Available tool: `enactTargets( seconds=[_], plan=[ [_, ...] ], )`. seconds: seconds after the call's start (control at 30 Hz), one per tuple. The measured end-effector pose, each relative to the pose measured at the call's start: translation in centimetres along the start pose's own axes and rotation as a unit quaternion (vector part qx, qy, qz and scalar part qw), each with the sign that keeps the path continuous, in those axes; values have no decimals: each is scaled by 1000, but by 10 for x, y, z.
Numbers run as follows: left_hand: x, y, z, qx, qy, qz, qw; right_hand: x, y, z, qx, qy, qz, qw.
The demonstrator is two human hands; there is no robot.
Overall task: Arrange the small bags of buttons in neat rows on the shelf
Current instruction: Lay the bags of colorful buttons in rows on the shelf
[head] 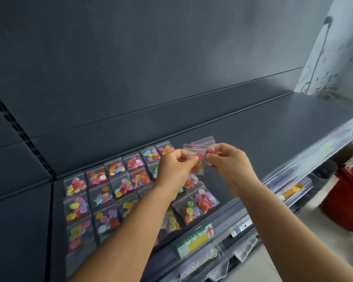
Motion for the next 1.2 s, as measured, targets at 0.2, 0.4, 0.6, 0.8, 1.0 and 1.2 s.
enactTargets(
  seconds=[0.2,0.4,0.6,0.8,1.0,1.2],
  plan=[
    [5,-2,-47,-45,3,-46,998,-3,2,-51,-4,5,0,1000],
    [11,-14,-83,-127,23,-80,988,-9,11,-105,8,-29,101,994],
    [22,2,-122,-190,5,-171,967,-14,27,-162,69,-51,162,983],
    [33,19,-152,-220,-11,-273,937,-26,39,-199,124,-92,243,958],
    [32,26,-149,-219,31,-420,880,-26,42,-207,124,-196,337,912],
    [44,44,-126,-42,55,-534,843,-28,39,-195,181,-381,439,793]
  ],
)
Point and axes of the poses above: each hand's wrist, its own z-axis away from the middle knuckle, its own y-axis out of the palm, x = y × z, the point moved 3 cm from there along -z, towards the middle knuckle, and after that the axes turned 13 degrees about z, right-handed, at the moved point
